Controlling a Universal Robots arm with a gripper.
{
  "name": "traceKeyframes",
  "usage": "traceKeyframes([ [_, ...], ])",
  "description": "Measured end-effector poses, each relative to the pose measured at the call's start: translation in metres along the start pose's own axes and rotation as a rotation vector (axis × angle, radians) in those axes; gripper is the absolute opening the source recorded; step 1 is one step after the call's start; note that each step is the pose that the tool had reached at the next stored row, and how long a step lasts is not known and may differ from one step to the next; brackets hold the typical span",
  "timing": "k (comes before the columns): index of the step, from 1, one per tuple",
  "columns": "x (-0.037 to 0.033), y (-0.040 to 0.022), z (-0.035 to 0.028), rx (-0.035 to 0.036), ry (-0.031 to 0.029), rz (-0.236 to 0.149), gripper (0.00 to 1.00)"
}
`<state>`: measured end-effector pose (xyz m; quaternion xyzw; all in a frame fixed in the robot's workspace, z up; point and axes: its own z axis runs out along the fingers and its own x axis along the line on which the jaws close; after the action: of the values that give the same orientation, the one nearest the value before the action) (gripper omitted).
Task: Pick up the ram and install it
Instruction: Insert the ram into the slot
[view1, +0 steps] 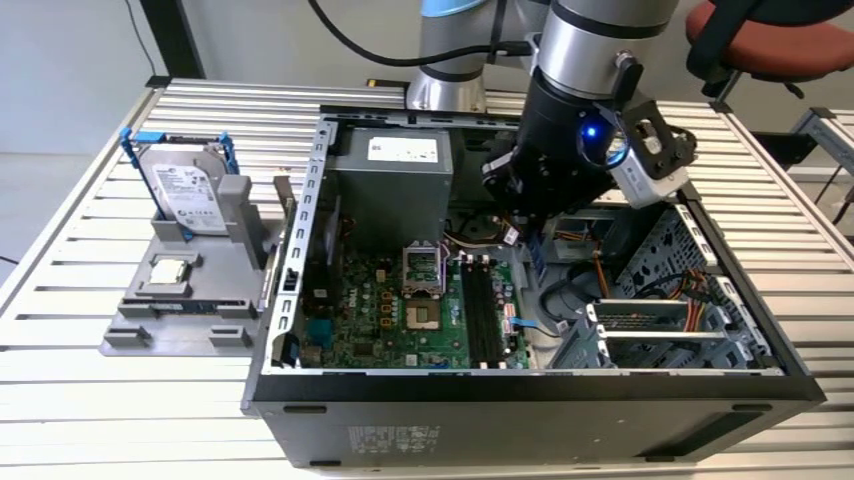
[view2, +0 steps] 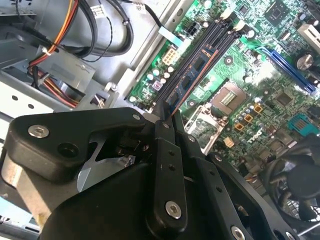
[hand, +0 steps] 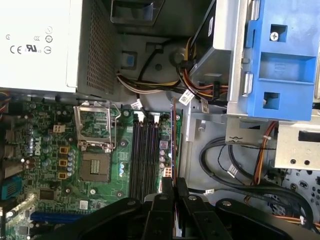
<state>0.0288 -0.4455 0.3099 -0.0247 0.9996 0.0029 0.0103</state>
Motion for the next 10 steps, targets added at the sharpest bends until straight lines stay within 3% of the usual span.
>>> traceKeyframes([
  [10,0.0002,-0.0001,0.0169,0.0012,0.0,0.004,0.0],
])
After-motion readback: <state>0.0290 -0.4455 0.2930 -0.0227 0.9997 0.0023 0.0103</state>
